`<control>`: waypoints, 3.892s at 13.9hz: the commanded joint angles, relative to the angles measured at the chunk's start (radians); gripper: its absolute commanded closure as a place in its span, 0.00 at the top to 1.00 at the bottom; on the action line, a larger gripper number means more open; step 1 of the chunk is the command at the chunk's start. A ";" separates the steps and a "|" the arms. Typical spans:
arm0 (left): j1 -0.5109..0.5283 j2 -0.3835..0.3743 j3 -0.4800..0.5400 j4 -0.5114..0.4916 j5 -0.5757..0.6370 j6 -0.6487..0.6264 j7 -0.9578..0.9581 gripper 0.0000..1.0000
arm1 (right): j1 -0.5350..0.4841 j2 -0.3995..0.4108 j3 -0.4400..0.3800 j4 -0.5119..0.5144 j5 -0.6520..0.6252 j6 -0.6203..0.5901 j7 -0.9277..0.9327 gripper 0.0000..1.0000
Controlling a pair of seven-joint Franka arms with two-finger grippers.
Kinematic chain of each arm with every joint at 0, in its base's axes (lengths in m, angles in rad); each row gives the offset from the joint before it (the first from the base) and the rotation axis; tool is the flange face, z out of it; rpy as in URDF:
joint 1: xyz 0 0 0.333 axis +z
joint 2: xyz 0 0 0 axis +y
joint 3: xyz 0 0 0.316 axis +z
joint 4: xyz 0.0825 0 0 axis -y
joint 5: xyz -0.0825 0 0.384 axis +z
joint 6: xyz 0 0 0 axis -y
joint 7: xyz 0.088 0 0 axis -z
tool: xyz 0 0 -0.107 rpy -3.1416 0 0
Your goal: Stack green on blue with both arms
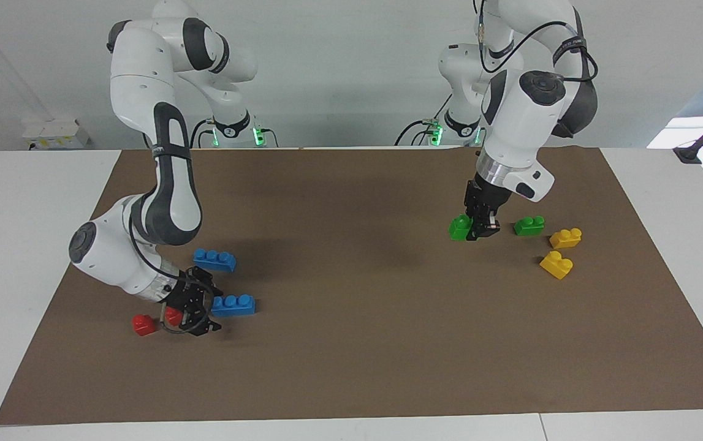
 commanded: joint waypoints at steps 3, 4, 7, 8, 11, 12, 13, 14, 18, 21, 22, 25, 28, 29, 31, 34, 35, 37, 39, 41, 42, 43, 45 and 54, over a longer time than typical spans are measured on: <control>-0.016 0.011 0.014 0.095 0.002 -0.121 -0.137 0.00 | -0.003 0.007 0.005 -0.011 0.014 0.020 -0.033 0.78; -0.016 0.012 0.012 0.107 0.000 -0.136 -0.152 0.00 | -0.003 0.007 0.003 -0.012 0.014 0.019 -0.041 0.69; -0.014 0.051 0.012 0.158 -0.004 -0.164 -0.192 0.00 | -0.003 0.007 0.003 -0.012 0.012 0.000 -0.093 0.34; -0.016 0.072 0.014 0.184 -0.017 -0.193 -0.209 0.00 | -0.003 0.005 0.003 -0.012 0.007 -0.004 -0.111 0.18; -0.019 0.115 0.014 0.249 -0.017 -0.233 -0.228 0.00 | 0.000 0.004 0.003 -0.011 0.001 -0.009 -0.124 0.00; -0.021 0.117 0.014 0.249 -0.015 -0.235 -0.231 0.00 | 0.000 0.002 0.003 -0.011 0.003 -0.012 -0.124 0.00; -0.030 0.129 0.015 0.250 -0.012 -0.235 -0.247 0.00 | 0.000 -0.004 0.005 -0.006 0.003 -0.024 -0.119 0.00; -0.037 0.153 0.017 0.271 -0.009 -0.241 -0.260 0.00 | 0.003 -0.019 0.005 0.004 0.013 -0.064 -0.099 0.00; -0.047 0.183 0.012 0.305 0.020 -0.232 -0.246 0.00 | 0.102 -0.134 0.012 0.009 0.018 -0.121 0.187 0.00; -0.083 0.181 0.007 0.302 0.038 -0.195 -0.238 0.00 | 0.222 -0.182 0.014 0.002 0.009 -0.101 0.488 0.00; -0.088 0.181 0.007 0.302 0.037 -0.193 -0.238 0.00 | 0.259 -0.193 0.014 -0.002 0.013 -0.095 0.503 0.00; -0.097 0.181 0.007 0.304 0.037 -0.201 -0.240 0.00 | 0.357 -0.193 0.014 -0.011 0.018 -0.002 0.644 0.00; -0.120 0.181 0.007 0.304 0.037 -0.190 -0.241 0.00 | 0.426 -0.223 0.014 -0.162 0.017 0.193 0.656 0.00; -0.134 0.181 0.007 0.304 0.037 -0.192 -0.243 0.00 | 0.456 -0.225 0.015 -0.205 0.018 0.260 0.654 0.00; -0.140 0.183 0.007 0.304 0.035 -0.189 -0.243 0.00 | 0.490 -0.211 0.015 -0.247 0.021 0.339 0.652 0.00; -0.195 0.180 0.007 0.281 0.058 -0.106 -0.244 0.00 | 0.510 -0.203 0.015 -0.290 0.024 0.346 0.549 0.00; -0.211 0.177 0.007 0.249 0.068 -0.077 -0.246 0.00 | 0.509 -0.203 0.015 -0.298 0.033 0.345 0.527 0.00; -0.232 0.180 0.006 0.211 0.071 -0.034 -0.246 0.00 | 0.509 -0.203 0.015 -0.336 0.059 0.373 0.472 0.00; -0.266 0.178 0.009 0.143 0.074 0.030 -0.248 0.00 | 0.509 -0.199 0.015 -0.359 0.085 0.395 0.403 0.00; -0.280 0.175 0.007 0.102 0.100 0.057 -0.248 0.00 | 0.506 -0.191 0.015 -0.361 0.130 0.398 0.366 0.00; -0.281 0.177 0.006 0.091 0.100 0.076 -0.249 0.00 | 0.504 -0.185 0.015 -0.361 0.150 0.411 0.361 0.00; -0.289 0.180 0.007 0.079 0.100 0.089 -0.251 0.00 | 0.504 -0.182 0.015 -0.362 0.153 0.425 0.358 0.00; -0.304 0.184 0.007 0.056 0.101 0.118 -0.252 0.00 | 0.509 -0.171 0.015 -0.361 0.155 0.434 0.358 0.00; -0.335 0.255 0.009 0.040 0.114 0.216 -0.275 0.00 | 0.503 -0.153 0.015 -0.364 0.216 0.470 0.367 0.00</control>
